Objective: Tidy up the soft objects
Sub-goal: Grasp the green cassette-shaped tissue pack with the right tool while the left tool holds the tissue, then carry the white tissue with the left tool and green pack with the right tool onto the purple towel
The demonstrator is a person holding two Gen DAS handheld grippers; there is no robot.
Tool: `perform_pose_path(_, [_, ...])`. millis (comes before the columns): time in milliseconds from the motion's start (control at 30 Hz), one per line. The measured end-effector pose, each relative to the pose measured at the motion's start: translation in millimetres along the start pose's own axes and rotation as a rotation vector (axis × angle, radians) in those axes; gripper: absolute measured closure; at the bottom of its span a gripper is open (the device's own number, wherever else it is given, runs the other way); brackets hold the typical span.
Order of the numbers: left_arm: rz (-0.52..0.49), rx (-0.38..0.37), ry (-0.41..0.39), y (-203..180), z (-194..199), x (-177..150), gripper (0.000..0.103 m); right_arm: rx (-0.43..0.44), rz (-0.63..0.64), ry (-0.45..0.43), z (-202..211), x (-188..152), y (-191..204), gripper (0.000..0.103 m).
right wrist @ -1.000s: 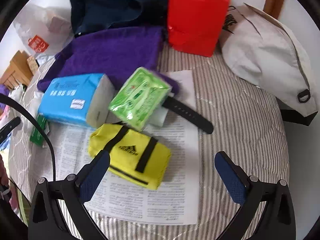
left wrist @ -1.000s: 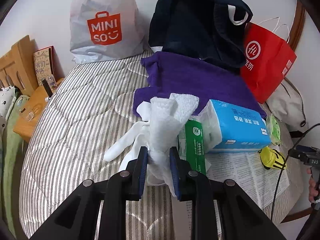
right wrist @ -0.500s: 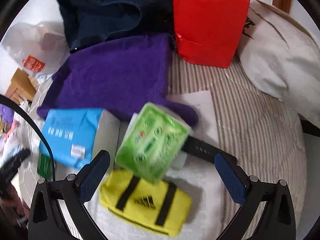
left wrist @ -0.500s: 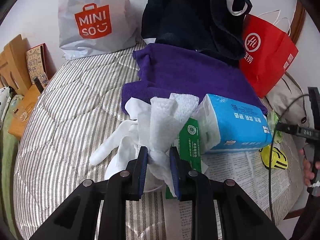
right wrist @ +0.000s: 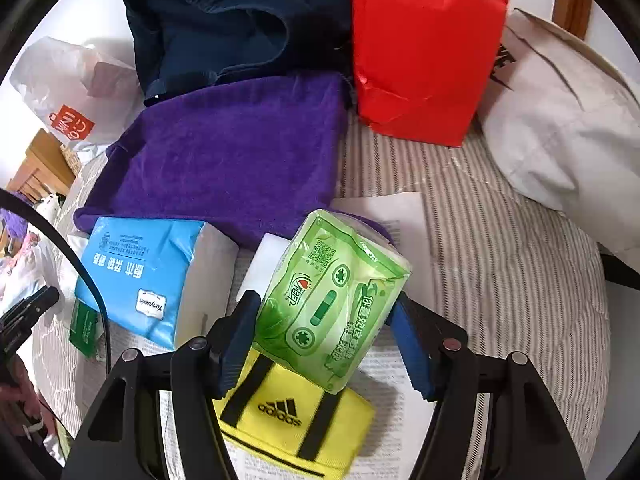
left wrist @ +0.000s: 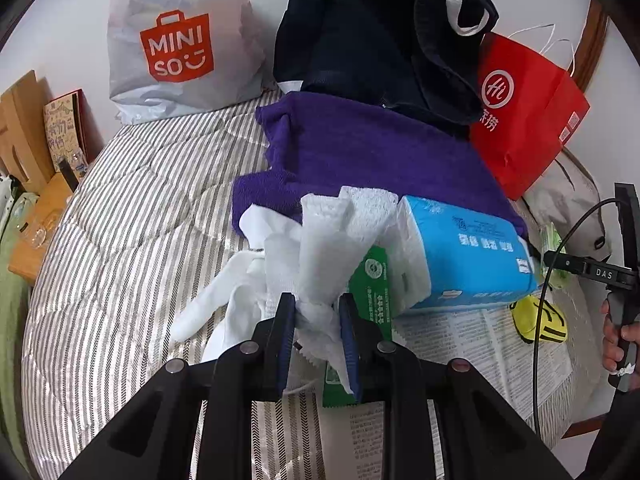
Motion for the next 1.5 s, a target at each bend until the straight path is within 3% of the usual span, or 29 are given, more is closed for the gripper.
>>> perform_pose_path(667, [-0.042, -0.012, -0.074, -12.0, 20.8, 63.1, 0.081, 0.070, 0.043, -0.113, 38.8, 53.5, 23.1, 0.038])
perform_pose_path(1500, [-0.096, -0.052, -0.078, -31.7, -13.9, 139.8, 0.081, 0.097, 0.108, -0.097, 1.0, 120.5, 49.6, 0.038])
Point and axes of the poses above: each gripper's, at about its wrist camera, not at the fingertips, and z roughly against the way its jaws point, y to its left, x to its top, the point moved 6 cm from there along -z, roughly the way its jaws point, and after that the axes turned 8 degrees about x, right-handed, at the moved point
